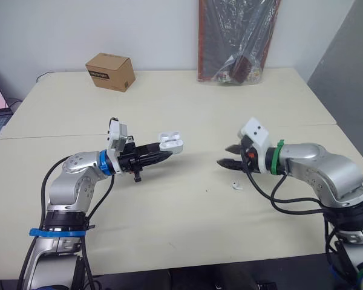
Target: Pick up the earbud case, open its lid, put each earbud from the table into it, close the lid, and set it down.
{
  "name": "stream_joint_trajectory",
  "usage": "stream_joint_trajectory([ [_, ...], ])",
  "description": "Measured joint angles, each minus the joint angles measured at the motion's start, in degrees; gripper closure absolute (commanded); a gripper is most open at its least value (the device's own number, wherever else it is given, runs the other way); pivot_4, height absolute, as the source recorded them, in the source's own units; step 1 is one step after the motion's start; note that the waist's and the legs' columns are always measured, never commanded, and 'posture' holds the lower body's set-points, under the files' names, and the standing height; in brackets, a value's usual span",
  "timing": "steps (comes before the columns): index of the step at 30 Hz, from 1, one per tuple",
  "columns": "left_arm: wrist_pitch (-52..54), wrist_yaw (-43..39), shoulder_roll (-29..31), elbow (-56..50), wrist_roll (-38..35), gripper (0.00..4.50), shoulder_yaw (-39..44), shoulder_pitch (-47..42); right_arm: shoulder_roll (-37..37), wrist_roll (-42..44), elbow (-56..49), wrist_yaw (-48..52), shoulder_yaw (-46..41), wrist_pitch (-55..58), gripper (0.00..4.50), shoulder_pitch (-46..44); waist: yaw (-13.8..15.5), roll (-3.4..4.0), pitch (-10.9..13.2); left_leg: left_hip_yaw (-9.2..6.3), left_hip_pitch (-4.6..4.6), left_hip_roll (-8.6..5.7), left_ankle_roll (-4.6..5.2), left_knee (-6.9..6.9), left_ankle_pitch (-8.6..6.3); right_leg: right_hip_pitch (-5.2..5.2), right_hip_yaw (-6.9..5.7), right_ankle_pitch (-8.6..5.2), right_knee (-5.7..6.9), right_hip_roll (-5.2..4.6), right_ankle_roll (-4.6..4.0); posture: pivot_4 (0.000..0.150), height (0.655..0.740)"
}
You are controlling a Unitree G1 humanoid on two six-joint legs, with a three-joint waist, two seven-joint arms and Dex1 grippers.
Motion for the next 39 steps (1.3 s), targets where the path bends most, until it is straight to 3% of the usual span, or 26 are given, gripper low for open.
stream_joint_trajectory([
  [13,0.18,0.25,-0.47,-1.37,0.00,3.72,-0.28,0.11,-3.52,-4.98,-3.56,-0.01,6.16,-1.50,1.79,9.01,0.08,0.00,0.00,0.03,0.04,-0.01,0.00,0.09,0.01,0.03,0.05,0.00,0.03,0.01,0.00,0.150,0.7400],
  [36,0.14,1.13,-1.30,-4.91,0.00,3.72,-1.22,5.86,-1.47,-8.58,-2.26,-0.12,5.91,-3.38,1.79,9.95,0.22,-0.01,-0.01,0.02,0.07,-0.01,0.00,0.25,0.01,0.14,0.05,0.01,0.04,0.02,0.02,0.150,0.7400],
  [39,0.14,1.19,-1.47,-5.10,0.00,3.72,-1.25,6.09,-1.47,-8.78,-2.26,-0.16,5.83,-3.27,2.30,9.96,0.31,-0.01,-0.01,0.02,0.07,-0.01,0.00,0.28,0.01,0.15,0.05,0.01,0.04,0.02,0.03,0.150,0.7400],
])
